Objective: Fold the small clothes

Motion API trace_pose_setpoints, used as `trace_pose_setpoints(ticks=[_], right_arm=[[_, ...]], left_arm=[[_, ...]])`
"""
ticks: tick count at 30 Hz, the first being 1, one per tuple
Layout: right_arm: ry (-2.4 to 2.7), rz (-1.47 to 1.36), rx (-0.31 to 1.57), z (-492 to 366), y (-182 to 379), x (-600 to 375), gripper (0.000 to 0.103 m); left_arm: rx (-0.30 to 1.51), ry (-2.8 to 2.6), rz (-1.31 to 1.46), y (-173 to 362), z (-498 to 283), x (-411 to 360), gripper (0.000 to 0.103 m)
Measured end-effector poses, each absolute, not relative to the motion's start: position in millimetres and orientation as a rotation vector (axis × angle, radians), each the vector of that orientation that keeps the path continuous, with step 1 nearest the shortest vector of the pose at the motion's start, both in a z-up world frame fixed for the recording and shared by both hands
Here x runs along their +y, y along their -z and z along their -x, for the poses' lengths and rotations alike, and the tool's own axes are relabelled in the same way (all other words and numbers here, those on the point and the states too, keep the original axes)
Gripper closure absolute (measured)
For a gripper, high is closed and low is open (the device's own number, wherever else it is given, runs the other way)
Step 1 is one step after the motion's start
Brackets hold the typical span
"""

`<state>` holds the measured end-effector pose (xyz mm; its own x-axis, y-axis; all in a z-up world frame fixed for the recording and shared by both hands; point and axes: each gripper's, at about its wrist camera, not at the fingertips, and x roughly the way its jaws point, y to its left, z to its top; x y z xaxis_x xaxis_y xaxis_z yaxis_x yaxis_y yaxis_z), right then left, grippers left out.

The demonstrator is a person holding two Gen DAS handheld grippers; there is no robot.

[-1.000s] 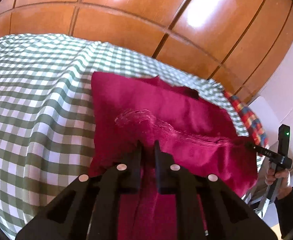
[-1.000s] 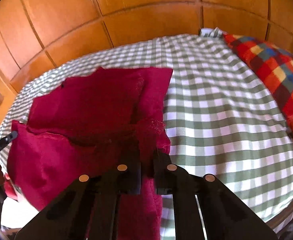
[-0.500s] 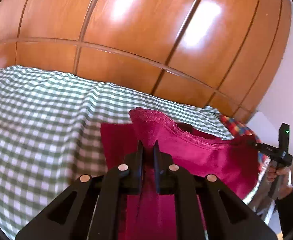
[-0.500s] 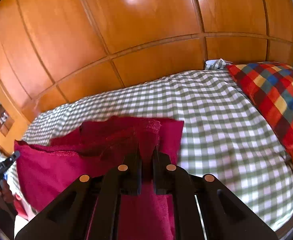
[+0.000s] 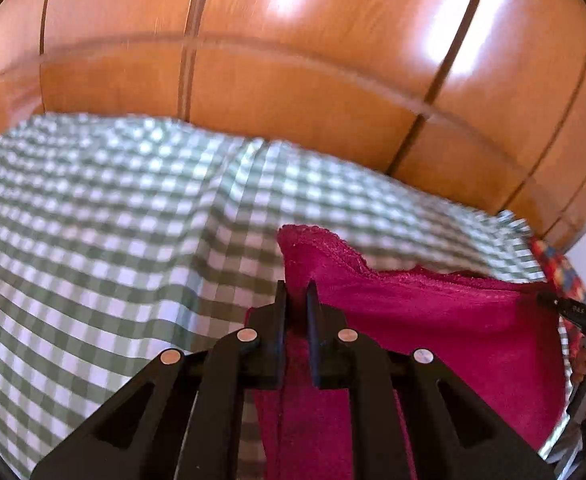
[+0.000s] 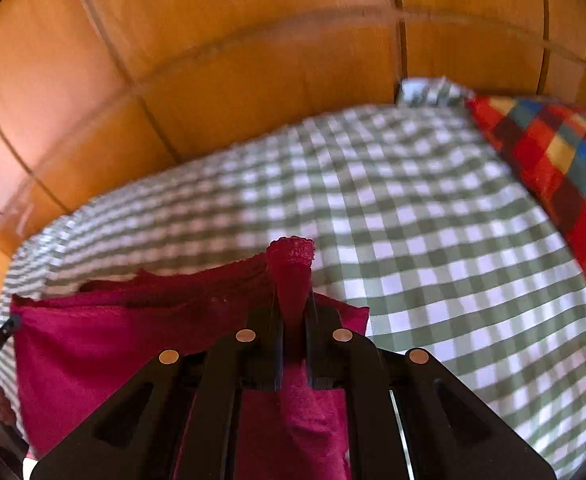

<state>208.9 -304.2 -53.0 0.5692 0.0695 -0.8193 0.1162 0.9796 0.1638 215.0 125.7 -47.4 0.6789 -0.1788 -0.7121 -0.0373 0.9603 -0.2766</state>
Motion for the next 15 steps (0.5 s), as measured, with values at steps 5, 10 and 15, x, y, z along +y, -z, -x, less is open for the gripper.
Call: trace_pose_setpoints(ticks=[5, 10, 15], right_arm=[[0.029, -0.206, 1.011, -214, 76, -305, 0.096], [-0.022, -0.225, 0.983, -195, 51, -318, 0.062], [-0.091, -0.314, 0.953, -139, 33, -339, 0.061]], left_arm=[[0.924, 0.013, 0.264, 85, -237, 124, 0.091], [0.883, 0.007, 0.227, 65, -223, 125, 0.071], [0.835, 0.041, 0.273, 56, -175, 144, 0.061]])
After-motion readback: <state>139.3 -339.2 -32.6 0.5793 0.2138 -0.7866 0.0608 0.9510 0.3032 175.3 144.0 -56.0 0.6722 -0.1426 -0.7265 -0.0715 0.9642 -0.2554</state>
